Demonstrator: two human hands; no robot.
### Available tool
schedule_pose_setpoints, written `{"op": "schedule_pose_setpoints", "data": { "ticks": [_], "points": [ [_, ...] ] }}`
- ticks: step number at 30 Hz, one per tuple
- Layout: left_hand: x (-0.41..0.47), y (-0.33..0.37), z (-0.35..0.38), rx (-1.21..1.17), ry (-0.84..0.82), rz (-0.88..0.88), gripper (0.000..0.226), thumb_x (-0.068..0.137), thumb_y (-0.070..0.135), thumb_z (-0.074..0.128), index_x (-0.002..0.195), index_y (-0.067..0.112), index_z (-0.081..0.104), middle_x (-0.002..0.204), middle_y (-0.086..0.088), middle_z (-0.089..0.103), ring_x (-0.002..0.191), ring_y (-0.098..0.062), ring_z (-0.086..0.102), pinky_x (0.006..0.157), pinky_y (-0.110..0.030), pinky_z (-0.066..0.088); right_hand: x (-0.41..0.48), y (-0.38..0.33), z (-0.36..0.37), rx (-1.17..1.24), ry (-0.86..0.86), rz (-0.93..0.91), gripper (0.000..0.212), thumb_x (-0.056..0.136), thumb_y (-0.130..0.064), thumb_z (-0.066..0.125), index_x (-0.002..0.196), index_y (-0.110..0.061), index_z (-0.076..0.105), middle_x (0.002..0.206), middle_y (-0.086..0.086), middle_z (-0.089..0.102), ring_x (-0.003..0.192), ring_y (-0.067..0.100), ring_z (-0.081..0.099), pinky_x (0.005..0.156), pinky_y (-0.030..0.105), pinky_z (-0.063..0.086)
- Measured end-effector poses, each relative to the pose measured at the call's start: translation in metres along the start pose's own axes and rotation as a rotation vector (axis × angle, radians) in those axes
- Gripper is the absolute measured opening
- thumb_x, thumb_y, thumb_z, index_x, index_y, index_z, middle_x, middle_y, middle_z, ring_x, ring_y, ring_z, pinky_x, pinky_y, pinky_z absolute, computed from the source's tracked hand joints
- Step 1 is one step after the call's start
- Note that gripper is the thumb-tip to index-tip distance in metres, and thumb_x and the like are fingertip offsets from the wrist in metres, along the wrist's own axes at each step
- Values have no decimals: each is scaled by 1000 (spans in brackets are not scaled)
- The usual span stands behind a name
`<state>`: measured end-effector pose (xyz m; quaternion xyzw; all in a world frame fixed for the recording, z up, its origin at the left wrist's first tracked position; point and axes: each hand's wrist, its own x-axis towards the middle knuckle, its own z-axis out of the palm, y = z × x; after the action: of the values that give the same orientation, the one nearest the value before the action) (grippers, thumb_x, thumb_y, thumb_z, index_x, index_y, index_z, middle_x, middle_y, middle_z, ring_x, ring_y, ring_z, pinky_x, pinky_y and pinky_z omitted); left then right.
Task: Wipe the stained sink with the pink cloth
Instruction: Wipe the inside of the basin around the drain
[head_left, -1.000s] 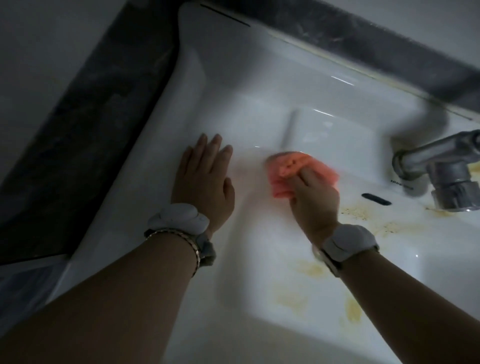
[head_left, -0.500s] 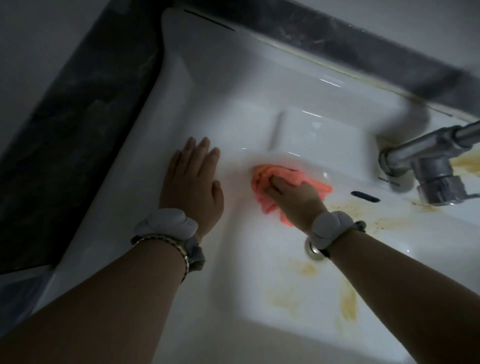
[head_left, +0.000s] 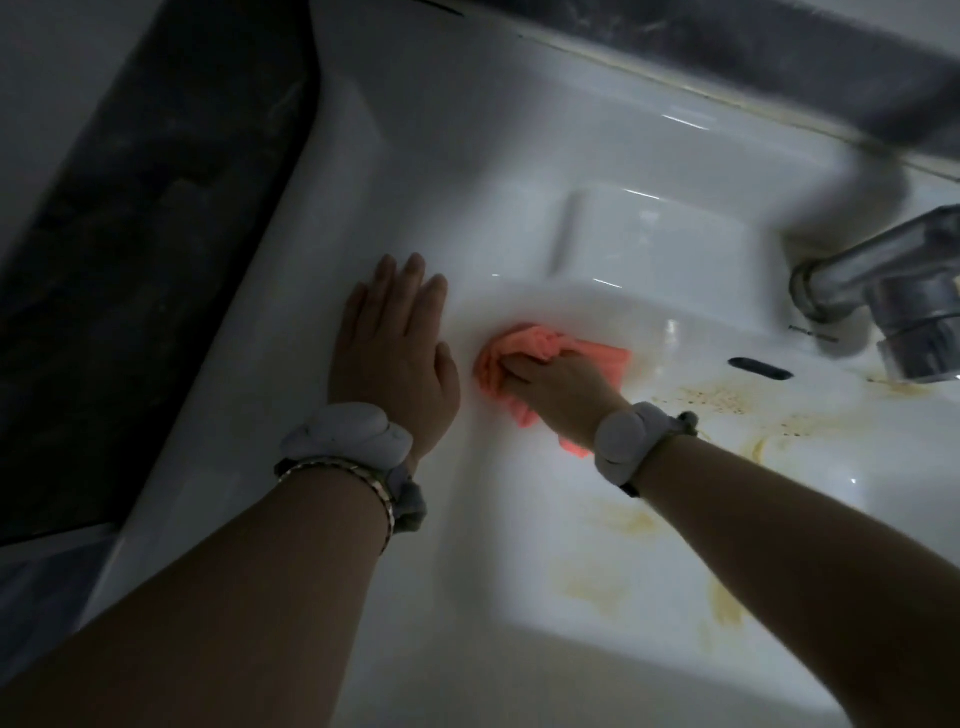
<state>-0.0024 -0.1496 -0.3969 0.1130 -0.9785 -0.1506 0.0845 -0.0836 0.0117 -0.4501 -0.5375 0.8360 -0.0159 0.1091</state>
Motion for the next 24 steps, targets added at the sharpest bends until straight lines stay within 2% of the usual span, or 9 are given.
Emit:
{"op": "schedule_pose_setpoints", "data": {
  "ticks": [3,6,8,11,15,19,22,23,24],
  "points": [
    [-2,2,0,26,-5,6,55,72,9,49,127,0,52,138,-22,48,131,-42,40,107,-53,30,-42,23,-3,-57,-20,159,42,85,-21,33,105,-18,70,108,4,71,101,19,64,83,24,46],
    [-3,4,1,27,9,5,55,72,9,48,127,1,52,138,-22,48,130,-43,40,106,-54,31,-107,39,-12,-98,-101,356,19,63,-7,72,80,-16,74,80,5,73,71,23,69,61,27,51],
    [-2,7,3,41,13,6,55,73,10,46,127,0,52,138,-23,49,130,-43,41,105,-54,32,-134,51,-9,-65,-167,443,36,42,4,85,72,-13,73,71,7,73,60,27,68,55,32,54],
    [-2,8,3,85,-24,1,57,76,13,38,130,-2,47,140,-25,44,131,-46,36,107,-56,29,-116,41,-4,33,-147,488,41,33,-4,90,69,-17,74,61,3,71,50,24,65,50,26,51],
    [-1,13,8,109,-56,1,60,74,8,45,132,-6,42,142,-29,38,133,-50,30,108,-59,23,-63,22,-4,231,74,405,4,76,-19,69,75,-21,71,64,-3,69,68,23,68,60,19,51],
    [0,8,9,120,-50,-11,61,73,11,40,132,-5,42,143,-29,37,134,-49,29,109,-58,22,-62,26,-7,-142,115,181,32,75,-20,44,78,-22,76,85,-4,76,73,16,71,59,24,54],
    [-1,12,7,120,-51,-13,60,74,12,37,132,-5,42,143,-29,38,133,-49,30,109,-59,23,-102,37,-6,-313,-34,191,13,60,-19,74,70,-26,75,71,-7,74,63,15,70,55,23,54],
    [-1,13,6,119,-49,-8,61,74,13,34,132,-5,43,142,-30,38,133,-49,30,109,-59,23,-110,39,-5,-294,-126,229,21,55,-22,80,74,-27,74,70,-6,73,63,17,70,55,24,53],
    [-1,13,6,119,-48,-8,61,75,15,31,131,-5,43,142,-30,39,133,-49,31,109,-59,23,-111,40,-3,-257,-189,246,20,64,-22,75,84,-26,72,75,-3,73,70,20,70,61,27,52]
  ]
}}
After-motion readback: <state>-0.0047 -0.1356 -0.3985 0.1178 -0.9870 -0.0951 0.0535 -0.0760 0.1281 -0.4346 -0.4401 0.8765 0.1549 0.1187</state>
